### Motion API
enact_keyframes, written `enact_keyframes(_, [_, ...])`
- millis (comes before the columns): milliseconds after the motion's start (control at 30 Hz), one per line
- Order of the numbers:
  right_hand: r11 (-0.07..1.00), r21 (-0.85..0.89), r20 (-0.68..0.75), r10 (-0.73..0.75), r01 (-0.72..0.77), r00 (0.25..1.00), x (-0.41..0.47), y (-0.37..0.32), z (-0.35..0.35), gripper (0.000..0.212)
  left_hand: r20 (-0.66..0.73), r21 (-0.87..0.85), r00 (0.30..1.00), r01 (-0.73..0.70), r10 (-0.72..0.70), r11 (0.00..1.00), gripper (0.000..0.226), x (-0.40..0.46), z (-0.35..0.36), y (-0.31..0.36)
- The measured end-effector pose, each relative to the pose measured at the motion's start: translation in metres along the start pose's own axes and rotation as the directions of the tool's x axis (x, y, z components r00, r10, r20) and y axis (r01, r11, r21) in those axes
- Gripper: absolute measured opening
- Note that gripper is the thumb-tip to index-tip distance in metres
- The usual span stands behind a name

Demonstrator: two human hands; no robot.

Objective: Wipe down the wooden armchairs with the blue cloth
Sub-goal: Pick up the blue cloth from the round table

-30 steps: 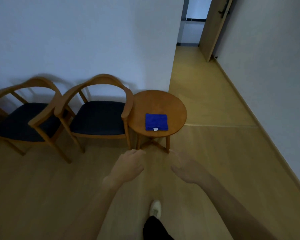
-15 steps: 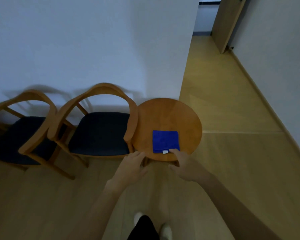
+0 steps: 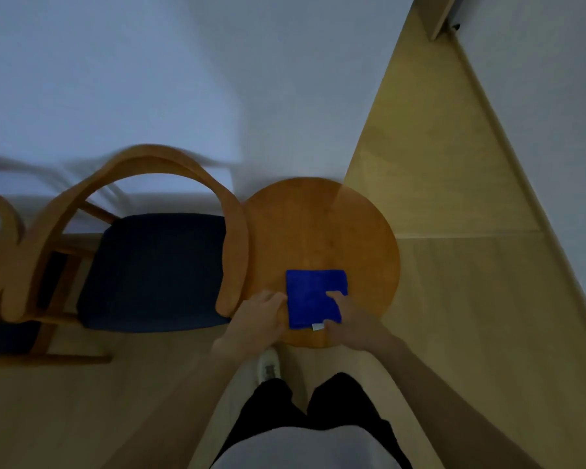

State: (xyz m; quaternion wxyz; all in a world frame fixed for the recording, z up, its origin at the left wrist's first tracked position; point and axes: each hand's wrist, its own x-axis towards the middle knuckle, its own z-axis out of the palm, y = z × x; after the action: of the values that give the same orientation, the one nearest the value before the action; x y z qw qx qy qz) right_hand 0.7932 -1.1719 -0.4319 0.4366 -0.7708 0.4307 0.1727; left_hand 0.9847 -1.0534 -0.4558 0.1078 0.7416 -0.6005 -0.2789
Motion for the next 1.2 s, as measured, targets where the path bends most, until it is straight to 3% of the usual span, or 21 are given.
enact_keyframes(167, [0.995, 0.048, 0.028, 0.082, -0.083, 0.996, 0.079, 0.023, -0.019, 0.067, 0.177, 0.156, 0.984, 0.005, -0.034, 0.988, 0.036, 0.059, 0.024, -0.019])
enact_keyframes(367, [0.99, 0.0, 0.104, 0.142, -0.143, 0.984, 0.163, 0.07, -0.024, 0.066, 0.336, 0.103, 0.897, 0.267, -0.287, 0.958, 0.036, 0.129, 0.066, -0.05])
enact_keyframes(467, [0.991, 0.003, 0.12, 0.136, -0.137, 0.983, 0.189, 0.089, -0.028, 0.065, 0.307, 0.095, 0.879, 0.354, -0.365, 0.93, 0.047, 0.161, 0.083, -0.055])
enact_keyframes(567, [0.989, -0.058, 0.132, 0.144, -0.137, 0.981, 0.21, 0.11, -0.023, 0.065, 0.291, 0.099, 0.896, 0.321, -0.336, 0.942, 0.045, 0.189, 0.105, -0.063])
enact_keyframes(667, [0.975, -0.217, 0.184, 0.087, -0.045, 0.979, 0.229, 0.129, -0.013, 0.065, 0.311, 0.17, 0.891, 0.291, -0.332, 0.941, 0.074, 0.207, 0.127, -0.075])
enact_keyframes(767, [0.95, -0.308, 0.185, 0.014, 0.045, 0.983, 0.245, 0.14, -0.013, 0.063, 0.367, 0.246, 0.875, 0.237, -0.317, 0.94, 0.083, 0.22, 0.141, -0.078])
enact_keyframes(833, [0.932, -0.358, 0.182, 0.007, 0.06, 0.983, 0.253, 0.145, -0.014, 0.067, 0.373, 0.274, 0.877, 0.208, -0.303, 0.939, 0.077, 0.227, 0.149, -0.08])
enact_keyframes(900, [0.913, -0.402, 0.199, 0.014, 0.069, 0.98, 0.259, 0.149, -0.015, 0.067, 0.329, 0.288, 0.899, 0.198, -0.291, 0.937, 0.057, 0.231, 0.154, -0.082])
enact_keyframes(1033, [0.891, -0.432, 0.23, -0.042, 0.141, 0.972, 0.265, 0.152, -0.021, 0.039, 0.314, 0.222, 0.911, 0.202, -0.266, 0.954, 0.016, 0.239, 0.151, -0.077])
enact_keyframes(1100, [0.913, -0.378, 0.227, -0.069, 0.153, 0.971, 0.264, 0.15, -0.029, 0.026, 0.346, 0.159, 0.896, 0.237, -0.279, 0.958, 0.018, 0.24, 0.142, -0.072])
enact_keyframes(1200, [0.951, -0.244, 0.278, -0.12, 0.191, 0.953, 0.255, 0.138, -0.044, 0.023, 0.48, 0.1, 0.822, 0.296, -0.306, 0.95, 0.023, 0.235, 0.125, -0.064])
